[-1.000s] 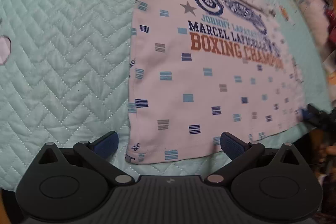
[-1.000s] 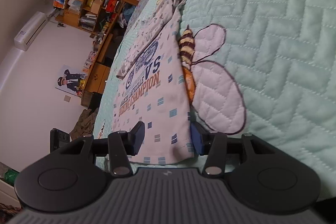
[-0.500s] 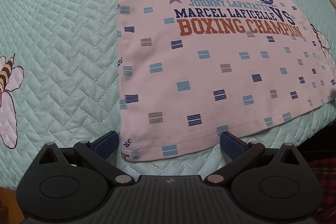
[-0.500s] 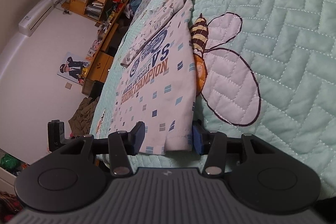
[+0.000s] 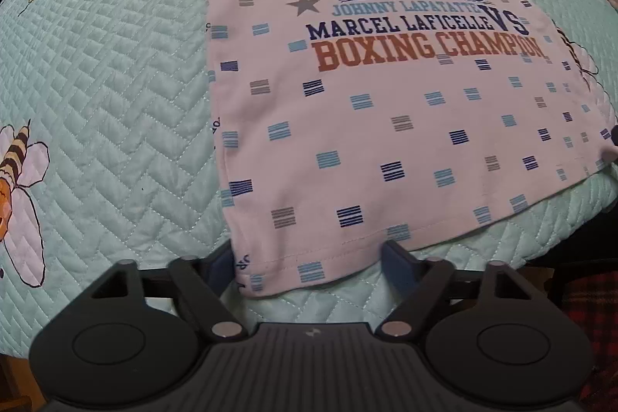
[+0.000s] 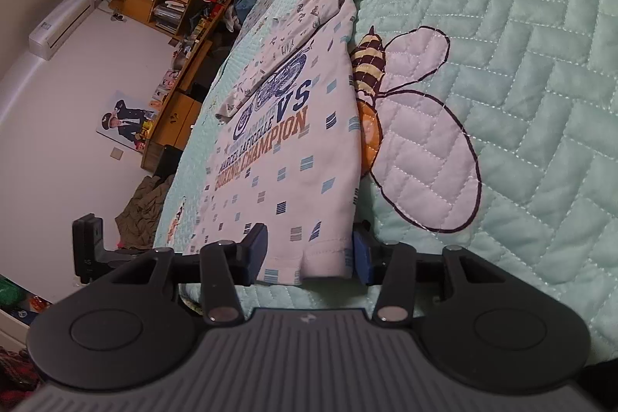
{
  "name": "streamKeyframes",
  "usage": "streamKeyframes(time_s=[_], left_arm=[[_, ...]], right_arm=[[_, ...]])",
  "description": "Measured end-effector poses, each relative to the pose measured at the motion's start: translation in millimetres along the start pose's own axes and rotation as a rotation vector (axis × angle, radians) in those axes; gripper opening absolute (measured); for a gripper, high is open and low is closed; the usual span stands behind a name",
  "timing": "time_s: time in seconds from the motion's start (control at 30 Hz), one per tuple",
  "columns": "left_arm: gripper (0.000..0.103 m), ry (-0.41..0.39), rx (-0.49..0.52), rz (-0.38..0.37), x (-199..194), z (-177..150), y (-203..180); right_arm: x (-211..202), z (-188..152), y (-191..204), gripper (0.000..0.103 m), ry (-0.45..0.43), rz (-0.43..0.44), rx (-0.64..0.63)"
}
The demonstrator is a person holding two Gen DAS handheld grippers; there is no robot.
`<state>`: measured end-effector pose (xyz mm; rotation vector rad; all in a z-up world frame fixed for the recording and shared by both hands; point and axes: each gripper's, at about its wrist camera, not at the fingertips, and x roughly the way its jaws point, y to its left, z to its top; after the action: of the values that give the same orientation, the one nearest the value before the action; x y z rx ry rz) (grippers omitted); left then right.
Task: Fold clothes
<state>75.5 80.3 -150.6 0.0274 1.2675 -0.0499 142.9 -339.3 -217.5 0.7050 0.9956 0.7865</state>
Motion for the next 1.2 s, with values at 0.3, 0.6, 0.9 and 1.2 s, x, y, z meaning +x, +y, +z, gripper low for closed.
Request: streamKeyframes(time_s=[0.3, 0.6, 0.9, 1.2], left_arm=[[0.015, -0.002, -0.207, -0.243, 0, 0, 39], [0.014, -0.078, -0.267, -0.323, -7, -1, 51], [0.014, -0.244, -0.295, -0.428, -39, 25, 64], [0.014, -0.414, -0.382, -0.521, -62, 90, 98]], right_arm=[[-4, -5, -9, 0.02, -0.028, -0.025, 0.031], [-9, -9, -7, 0.006, -0.069, -0.028, 0.04], [-21, 9, -5, 0.006, -0.223, 0.239, 0.138], [-8, 86, 4, 0.006, -0.372, 0.374, 0.165]])
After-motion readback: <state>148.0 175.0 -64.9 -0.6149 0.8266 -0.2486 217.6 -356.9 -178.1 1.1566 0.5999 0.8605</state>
